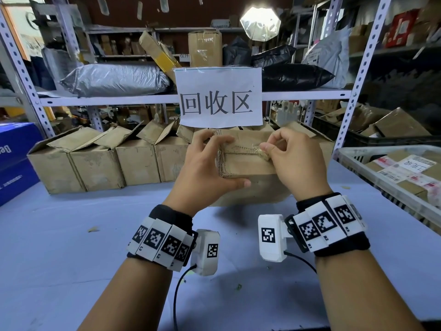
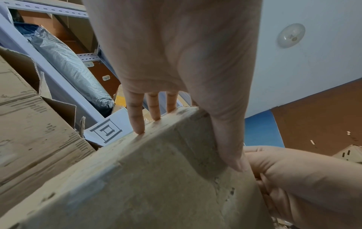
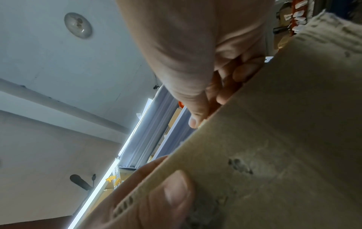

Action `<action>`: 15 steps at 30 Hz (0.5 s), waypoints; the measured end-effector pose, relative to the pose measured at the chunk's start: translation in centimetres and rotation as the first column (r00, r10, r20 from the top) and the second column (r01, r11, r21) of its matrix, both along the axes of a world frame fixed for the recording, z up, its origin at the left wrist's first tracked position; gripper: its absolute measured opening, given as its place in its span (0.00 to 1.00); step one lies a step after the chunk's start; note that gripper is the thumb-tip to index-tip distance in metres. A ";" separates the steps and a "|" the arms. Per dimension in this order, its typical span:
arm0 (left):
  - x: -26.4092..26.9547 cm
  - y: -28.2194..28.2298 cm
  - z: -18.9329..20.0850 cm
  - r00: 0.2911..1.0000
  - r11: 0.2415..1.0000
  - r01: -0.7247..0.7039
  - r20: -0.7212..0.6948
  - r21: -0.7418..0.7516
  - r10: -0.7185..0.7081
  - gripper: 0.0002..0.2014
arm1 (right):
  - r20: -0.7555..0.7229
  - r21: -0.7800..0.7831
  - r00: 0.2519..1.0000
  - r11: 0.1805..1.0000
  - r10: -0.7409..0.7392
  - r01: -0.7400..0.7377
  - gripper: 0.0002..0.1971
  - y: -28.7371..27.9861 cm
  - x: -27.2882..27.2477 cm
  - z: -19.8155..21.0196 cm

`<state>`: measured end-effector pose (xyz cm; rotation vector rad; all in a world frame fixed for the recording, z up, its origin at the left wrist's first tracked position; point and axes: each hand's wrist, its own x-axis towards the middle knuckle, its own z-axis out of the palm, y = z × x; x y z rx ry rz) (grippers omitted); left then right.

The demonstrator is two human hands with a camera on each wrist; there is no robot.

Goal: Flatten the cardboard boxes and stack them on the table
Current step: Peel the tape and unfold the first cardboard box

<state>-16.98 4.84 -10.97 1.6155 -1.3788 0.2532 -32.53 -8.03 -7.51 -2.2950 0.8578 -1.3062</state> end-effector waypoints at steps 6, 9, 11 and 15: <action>0.0 0.3 0.0 1.000 1.000 -0.003 -0.009 0.014 0.004 0.43 | -0.044 -0.030 0.997 0.998 -0.058 0.056 0.25 0.4 0.7 -0.4; -0.1 0.4 0.0 1.000 1.000 0.003 -0.011 0.017 -0.003 0.44 | -0.090 -0.011 0.993 0.997 -0.074 0.074 0.29 0.4 0.8 0.0; -0.2 0.3 0.0 1.000 1.000 0.005 -0.005 0.018 -0.005 0.44 | -0.123 -0.039 0.986 0.993 -0.116 0.112 0.26 0.5 0.7 0.0; -0.3 0.1 0.0 1.000 1.000 0.014 0.000 0.015 -0.014 0.45 | -0.132 -0.022 0.986 0.995 -0.098 0.096 0.19 0.4 0.4 0.1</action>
